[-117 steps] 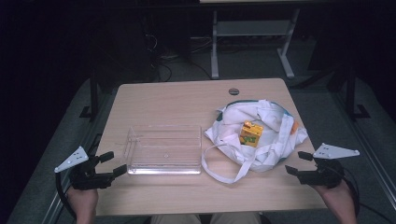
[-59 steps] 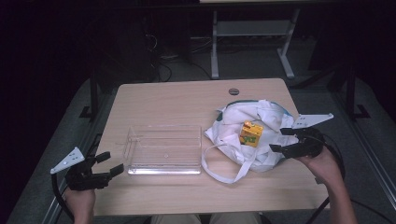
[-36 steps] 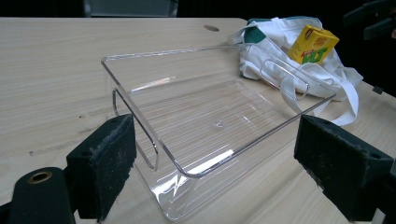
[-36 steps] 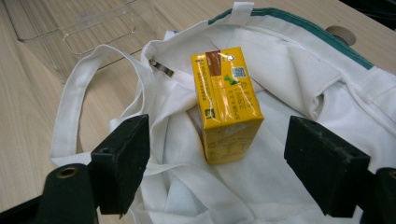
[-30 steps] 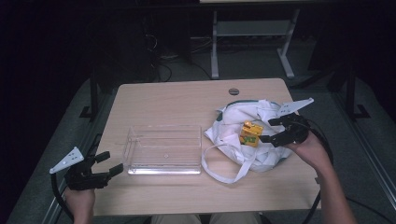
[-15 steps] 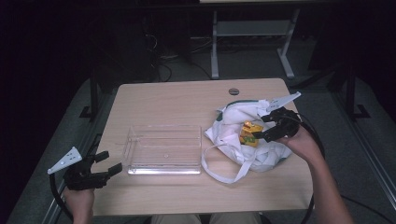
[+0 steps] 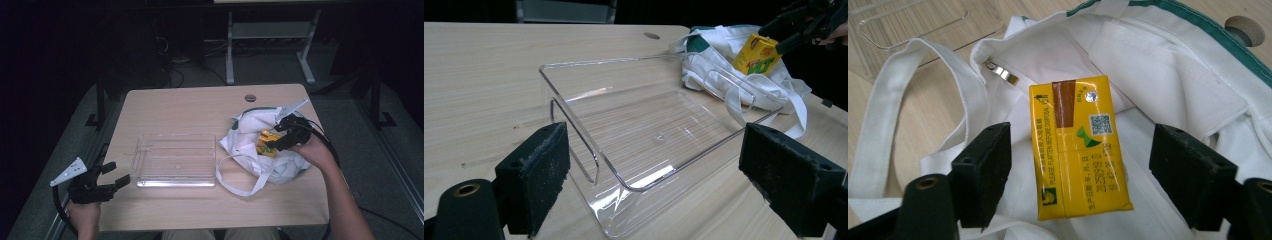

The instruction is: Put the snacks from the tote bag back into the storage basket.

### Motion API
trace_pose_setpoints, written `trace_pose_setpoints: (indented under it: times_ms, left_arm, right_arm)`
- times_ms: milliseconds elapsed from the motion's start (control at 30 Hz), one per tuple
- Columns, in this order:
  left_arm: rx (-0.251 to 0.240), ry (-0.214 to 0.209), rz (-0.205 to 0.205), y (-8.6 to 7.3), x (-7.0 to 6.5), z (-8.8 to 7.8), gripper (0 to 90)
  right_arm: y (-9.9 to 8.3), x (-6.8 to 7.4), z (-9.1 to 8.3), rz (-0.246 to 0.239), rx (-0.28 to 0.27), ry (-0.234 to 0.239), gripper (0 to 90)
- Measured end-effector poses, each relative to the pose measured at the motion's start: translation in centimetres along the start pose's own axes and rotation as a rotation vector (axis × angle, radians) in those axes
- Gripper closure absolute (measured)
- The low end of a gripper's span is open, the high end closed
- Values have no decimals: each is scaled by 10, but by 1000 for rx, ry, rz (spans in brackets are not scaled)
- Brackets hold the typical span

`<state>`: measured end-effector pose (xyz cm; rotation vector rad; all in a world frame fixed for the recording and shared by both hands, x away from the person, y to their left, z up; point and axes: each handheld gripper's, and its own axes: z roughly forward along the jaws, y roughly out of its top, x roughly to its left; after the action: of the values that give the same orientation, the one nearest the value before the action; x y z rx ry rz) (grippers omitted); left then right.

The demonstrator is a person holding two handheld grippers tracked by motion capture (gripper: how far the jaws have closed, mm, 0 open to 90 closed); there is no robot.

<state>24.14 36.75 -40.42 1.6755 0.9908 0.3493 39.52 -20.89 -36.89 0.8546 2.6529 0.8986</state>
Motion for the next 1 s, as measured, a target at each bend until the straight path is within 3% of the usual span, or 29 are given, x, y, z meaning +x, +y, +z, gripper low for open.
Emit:
trace_pose_setpoints:
  times_ms: [167, 1000]
  left_arm:
    - [1, 1, 2, 0, 0, 0, 126]
    - [-11, -5, -8, 0, 2, -1, 126]
  right_arm:
    - [2, 0, 7, -18, 30, -18, 314]
    - [4, -1, 24, -75, 77, 4, 467]
